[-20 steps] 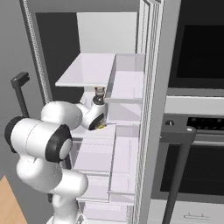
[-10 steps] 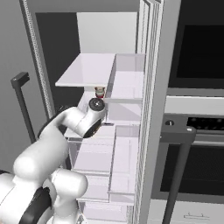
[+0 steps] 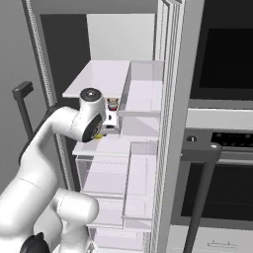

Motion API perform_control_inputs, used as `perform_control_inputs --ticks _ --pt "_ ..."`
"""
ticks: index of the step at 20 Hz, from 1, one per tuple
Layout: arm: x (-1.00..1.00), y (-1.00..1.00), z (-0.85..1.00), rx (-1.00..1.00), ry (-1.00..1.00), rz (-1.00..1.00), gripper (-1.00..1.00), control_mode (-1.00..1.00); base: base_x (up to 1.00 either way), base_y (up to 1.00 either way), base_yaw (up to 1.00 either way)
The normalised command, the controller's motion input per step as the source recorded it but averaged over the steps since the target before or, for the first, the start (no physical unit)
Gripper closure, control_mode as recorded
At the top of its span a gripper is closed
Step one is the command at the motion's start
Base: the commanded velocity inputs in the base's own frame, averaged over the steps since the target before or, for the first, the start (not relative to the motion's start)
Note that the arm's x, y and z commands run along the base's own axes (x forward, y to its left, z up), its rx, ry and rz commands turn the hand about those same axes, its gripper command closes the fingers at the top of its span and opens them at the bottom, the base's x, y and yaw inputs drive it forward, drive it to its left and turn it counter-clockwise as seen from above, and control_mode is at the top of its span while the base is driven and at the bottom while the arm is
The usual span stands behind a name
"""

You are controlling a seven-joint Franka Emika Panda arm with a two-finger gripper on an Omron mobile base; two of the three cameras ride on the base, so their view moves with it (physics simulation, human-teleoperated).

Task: Grab a lemon wedge from the fridge and one ice cube from the ice bowl, and put them in the glass of lemonade.

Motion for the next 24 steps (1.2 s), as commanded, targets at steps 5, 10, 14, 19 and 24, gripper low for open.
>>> perform_control_inputs --ticks 5,10,14,19,24 --pt "-0.88 0.23 0.21 -0.07 0.13 -0.02 1.00 -1.00 0.00 0.00 0.00" --pt "-1.00 0.16 0.00 0.00 -0.02 -0.01 1.00 -1.00 0.00 0.00 0.00" --pt "-0.99 0.11 0.00 0.00 -0.04 -0.01 1.00 -1.00 0.00 0.00 0.00" --pt "-0.18 0.01 0.00 0.00 -0.03 0.00 1.00 -1.00 0.00 0.00 0.00" --pt "0.00 0.00 0.00 0.00 0.00 0.00 1.00 -1.00 0.00 0.00 0.00"
